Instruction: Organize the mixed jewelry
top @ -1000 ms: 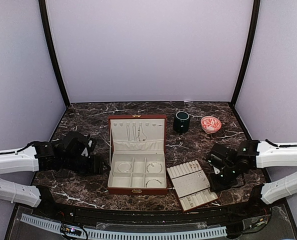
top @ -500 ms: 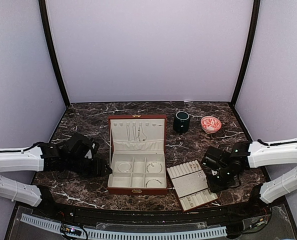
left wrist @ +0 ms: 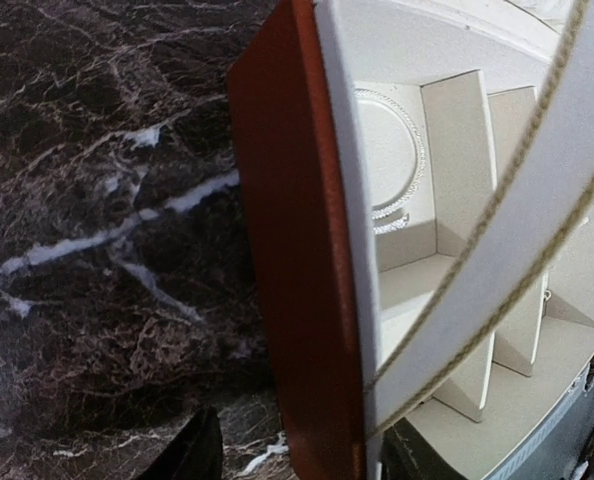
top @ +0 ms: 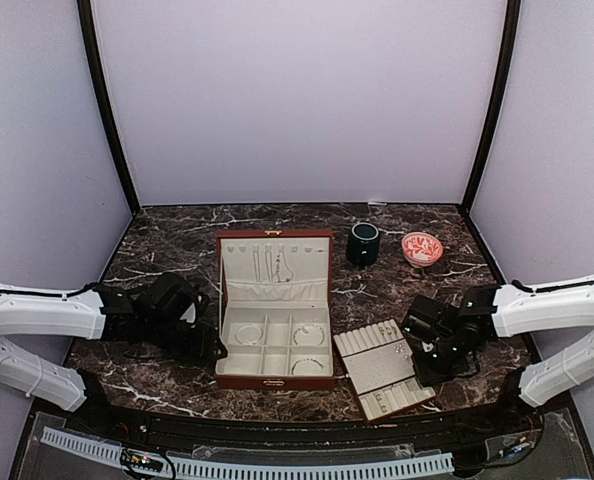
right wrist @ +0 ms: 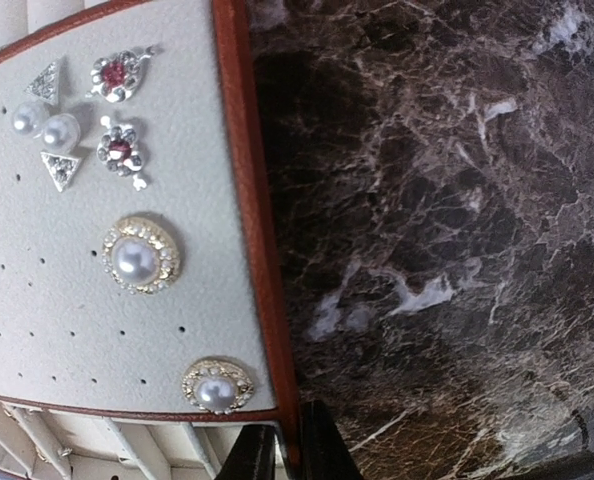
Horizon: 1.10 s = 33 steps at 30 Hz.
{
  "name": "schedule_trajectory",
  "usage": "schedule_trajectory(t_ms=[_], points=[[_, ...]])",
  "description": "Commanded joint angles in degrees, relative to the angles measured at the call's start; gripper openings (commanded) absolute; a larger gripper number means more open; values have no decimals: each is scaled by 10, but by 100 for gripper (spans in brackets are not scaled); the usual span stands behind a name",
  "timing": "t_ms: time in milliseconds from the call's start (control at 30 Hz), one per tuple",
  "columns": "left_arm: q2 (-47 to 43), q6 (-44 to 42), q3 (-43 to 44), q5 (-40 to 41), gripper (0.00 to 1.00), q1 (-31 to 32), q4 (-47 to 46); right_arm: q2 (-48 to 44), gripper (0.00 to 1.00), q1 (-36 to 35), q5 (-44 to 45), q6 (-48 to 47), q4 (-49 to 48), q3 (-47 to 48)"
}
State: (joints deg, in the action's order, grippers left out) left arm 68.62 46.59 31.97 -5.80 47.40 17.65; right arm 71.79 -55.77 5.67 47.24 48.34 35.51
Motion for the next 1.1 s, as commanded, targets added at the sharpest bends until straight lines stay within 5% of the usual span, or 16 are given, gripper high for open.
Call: schedule_trajectory(t_ms=[0,667,1067], points=[[13,-24,18,2,52,-2,16,6,12,2,10,5,-38,-12],[73,-48,84,139,1,-21,101,-14,0,2,56,8,-16,23],[109,-206,140,195,0,-116,81,-52,0,-11,9,-74,-36,48]])
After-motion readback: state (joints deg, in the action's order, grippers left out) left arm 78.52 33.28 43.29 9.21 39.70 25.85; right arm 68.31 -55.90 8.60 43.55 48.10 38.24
